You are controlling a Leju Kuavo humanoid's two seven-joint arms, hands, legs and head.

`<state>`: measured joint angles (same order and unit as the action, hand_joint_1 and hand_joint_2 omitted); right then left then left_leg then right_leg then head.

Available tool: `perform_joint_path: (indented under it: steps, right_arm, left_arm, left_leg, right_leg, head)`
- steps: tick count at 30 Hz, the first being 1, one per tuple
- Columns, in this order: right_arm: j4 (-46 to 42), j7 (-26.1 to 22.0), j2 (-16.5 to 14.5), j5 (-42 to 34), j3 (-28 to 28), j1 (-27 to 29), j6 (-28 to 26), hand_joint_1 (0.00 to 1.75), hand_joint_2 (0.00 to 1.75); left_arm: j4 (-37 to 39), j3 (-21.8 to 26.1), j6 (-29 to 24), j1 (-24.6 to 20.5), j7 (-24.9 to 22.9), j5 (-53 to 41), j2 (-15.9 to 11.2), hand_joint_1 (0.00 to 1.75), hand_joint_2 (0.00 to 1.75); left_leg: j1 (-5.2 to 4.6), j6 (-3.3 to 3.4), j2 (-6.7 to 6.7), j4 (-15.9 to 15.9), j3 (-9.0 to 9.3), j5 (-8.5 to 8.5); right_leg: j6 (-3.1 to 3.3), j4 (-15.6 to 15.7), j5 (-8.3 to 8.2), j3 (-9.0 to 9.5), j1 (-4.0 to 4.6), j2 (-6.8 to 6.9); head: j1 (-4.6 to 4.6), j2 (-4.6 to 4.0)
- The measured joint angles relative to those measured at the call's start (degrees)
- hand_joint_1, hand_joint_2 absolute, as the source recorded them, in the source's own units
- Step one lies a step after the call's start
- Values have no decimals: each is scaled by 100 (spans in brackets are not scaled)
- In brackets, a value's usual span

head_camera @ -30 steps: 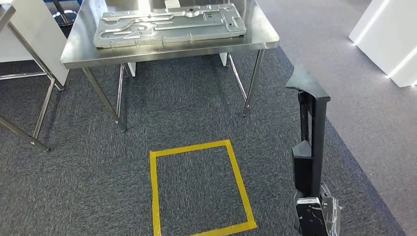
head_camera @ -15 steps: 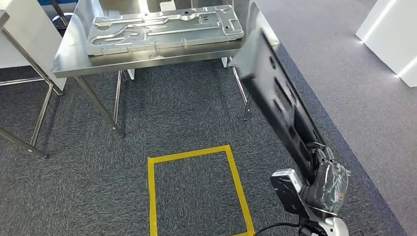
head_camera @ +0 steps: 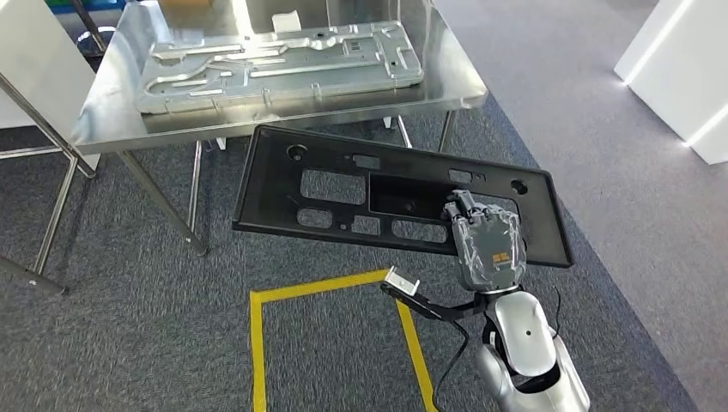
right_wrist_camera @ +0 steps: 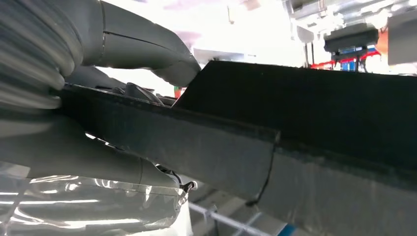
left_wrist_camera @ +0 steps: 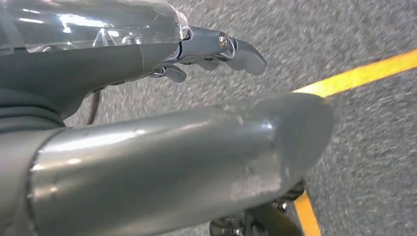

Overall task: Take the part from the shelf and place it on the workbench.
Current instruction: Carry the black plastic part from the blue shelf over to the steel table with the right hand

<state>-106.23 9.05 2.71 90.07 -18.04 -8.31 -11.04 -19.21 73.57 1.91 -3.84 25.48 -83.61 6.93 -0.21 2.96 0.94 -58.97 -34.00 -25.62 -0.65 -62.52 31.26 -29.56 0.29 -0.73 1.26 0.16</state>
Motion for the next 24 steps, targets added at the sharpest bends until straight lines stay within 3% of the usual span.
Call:
perform_joint_path:
  steps: [3,5,6,8,10,12,14,16,18,20,21,24]
  right_arm:
    - [149,-136,125,-5,-49,-134,43,175,175]
    - [263,-345,151,-26,-54,-155,139,175,175]
    - [330,-469,153,-42,-55,-180,191,175,175]
    - [494,-699,166,-68,-72,-294,265,175,175]
    - [698,-841,197,-86,-126,-464,315,175,175]
    - [875,-908,222,-102,-202,-582,333,175,175]
    - [988,-937,231,-113,-274,-642,326,175,175]
    - [1068,-944,236,-119,-336,-717,322,175,175]
    - [1140,-944,236,-122,-384,-770,322,175,175]
    - [1211,-948,236,-122,-421,-779,322,175,175]
    - [1242,-949,236,-122,-434,-779,322,175,175]
    - [1310,-949,236,-123,-469,-795,322,175,175]
  left_arm:
    - [42,-19,1,-11,3,-1,-26,0,0]
    - [67,-23,1,-7,3,-1,-34,0,0]
    - [81,-27,3,-5,4,-3,-36,0,0]
    - [109,-41,9,-7,16,-12,-40,0,0]
    - [131,-54,20,-25,33,-20,-50,0,0]
    - [145,-62,35,-52,46,-21,-61,0,0]
    - [158,-67,48,-67,53,-21,-81,0,0]
    - [172,-69,55,-76,57,-22,-99,0,0]
    - [183,-69,62,-79,60,-22,-101,0,0]
    - [187,-69,67,-64,60,-21,-106,0,0]
    - [189,-69,67,-55,60,-21,-110,0,0]
    - [196,-69,67,-41,60,-21,-132,0,0]
  left_leg:
    - [26,15,0,38,135,-92]
    - [36,-6,4,37,235,-187]
    - [43,-25,7,36,306,-244]
    - [59,-77,9,36,465,-370]
    - [65,-151,11,49,554,-472]
    - [61,-234,7,67,611,-514]
    - [67,-298,-9,2,645,-550]
    - [80,-339,-32,-422,446,-668]
    - [85,-371,-47,-1146,-9,-926]
    - [84,-375,-48,-1529,-386,-1070]
    - [82,-360,-48,-1441,-448,-971]
    - [44,-250,-52,-474,-296,-169]
  right_leg:
    - [-123,-846,349,-594,-62,19]
    - [-179,-1102,425,-930,-107,33]
    - [-193,-959,280,-972,-124,42]
    - [-194,-287,-294,-867,-143,60]
    - [-139,223,-647,-772,-108,80]
    - [-27,326,-649,-750,-67,81]
    - [72,368,-631,-649,-83,72]
    - [147,410,-573,-521,-95,73]
    - [188,421,-483,-416,-77,73]
    - [199,421,-380,-294,-55,65]
    - [200,420,-325,-219,-43,60]
    - [176,424,-152,11,-14,55]
  head:
    - [21,0]
    - [21,-1]
    - [21,-1]
    - [25,-1]
    - [21,-1]
    - [15,-1]
    - [16,0]
    - [-2,1]
    - [-18,-1]
    - [-17,-1]
    - [-18,-1]
    - [-7,0]
